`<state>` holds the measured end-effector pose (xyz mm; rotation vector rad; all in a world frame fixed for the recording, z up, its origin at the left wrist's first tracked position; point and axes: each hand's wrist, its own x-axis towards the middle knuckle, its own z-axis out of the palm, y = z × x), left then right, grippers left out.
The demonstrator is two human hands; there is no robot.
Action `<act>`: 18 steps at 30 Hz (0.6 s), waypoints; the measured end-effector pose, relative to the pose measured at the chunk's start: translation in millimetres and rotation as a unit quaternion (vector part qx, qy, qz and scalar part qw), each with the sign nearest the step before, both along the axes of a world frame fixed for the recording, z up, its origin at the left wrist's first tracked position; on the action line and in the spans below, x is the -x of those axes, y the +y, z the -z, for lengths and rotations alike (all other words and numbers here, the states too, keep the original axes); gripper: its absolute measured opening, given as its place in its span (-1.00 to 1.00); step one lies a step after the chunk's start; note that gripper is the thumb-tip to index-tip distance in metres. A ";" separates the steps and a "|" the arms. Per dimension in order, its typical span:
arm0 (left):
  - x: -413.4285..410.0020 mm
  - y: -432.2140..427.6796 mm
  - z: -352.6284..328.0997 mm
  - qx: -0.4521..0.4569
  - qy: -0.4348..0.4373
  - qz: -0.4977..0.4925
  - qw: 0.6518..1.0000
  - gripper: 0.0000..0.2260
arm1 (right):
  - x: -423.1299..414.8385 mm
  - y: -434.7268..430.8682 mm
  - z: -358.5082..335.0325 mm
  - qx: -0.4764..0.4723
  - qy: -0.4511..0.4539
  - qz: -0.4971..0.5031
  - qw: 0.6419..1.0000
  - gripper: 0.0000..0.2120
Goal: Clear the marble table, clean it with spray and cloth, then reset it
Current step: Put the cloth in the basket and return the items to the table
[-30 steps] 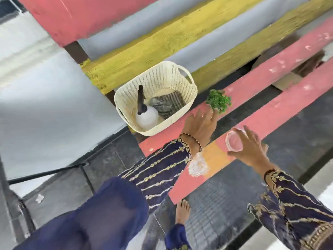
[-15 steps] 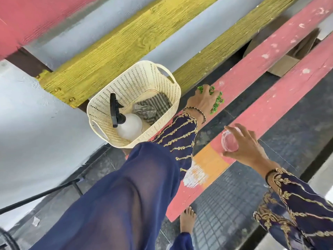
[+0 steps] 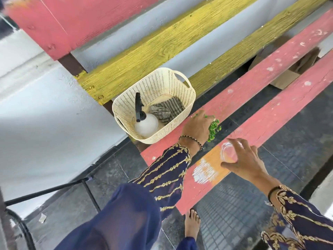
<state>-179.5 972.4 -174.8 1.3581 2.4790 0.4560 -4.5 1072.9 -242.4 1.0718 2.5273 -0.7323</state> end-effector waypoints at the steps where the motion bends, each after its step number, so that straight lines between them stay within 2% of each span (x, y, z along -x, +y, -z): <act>1: -4.0 -19.4 -8.9 -0.002 -0.010 -0.011 1.000 -0.68 | 0.7 -11.8 -10.3 -0.006 0.008 -0.008 1.000 -0.09; 5: -14.8 -90.3 -45.9 0.017 -0.050 -0.056 0.997 -0.68 | 6.6 -60.0 -55.3 -0.015 0.047 -0.046 0.998 -0.11; 8: -21.0 -148.2 -86.2 0.023 -0.044 -0.077 0.996 -0.66 | 11.3 -105.3 -96.7 -0.012 0.085 -0.061 0.994 -0.12; 12: -34.9 -246.8 -149.2 -0.023 -0.023 -0.132 0.991 -0.71 | 18.5 -190.8 -155.2 0.015 0.149 -0.090 0.985 -0.15; 18: -61.9 -408.7 -231.8 -0.065 0.004 -0.202 0.977 -0.68 | 24.6 -332.8 -229.2 0.050 0.186 -0.163 0.968 -0.15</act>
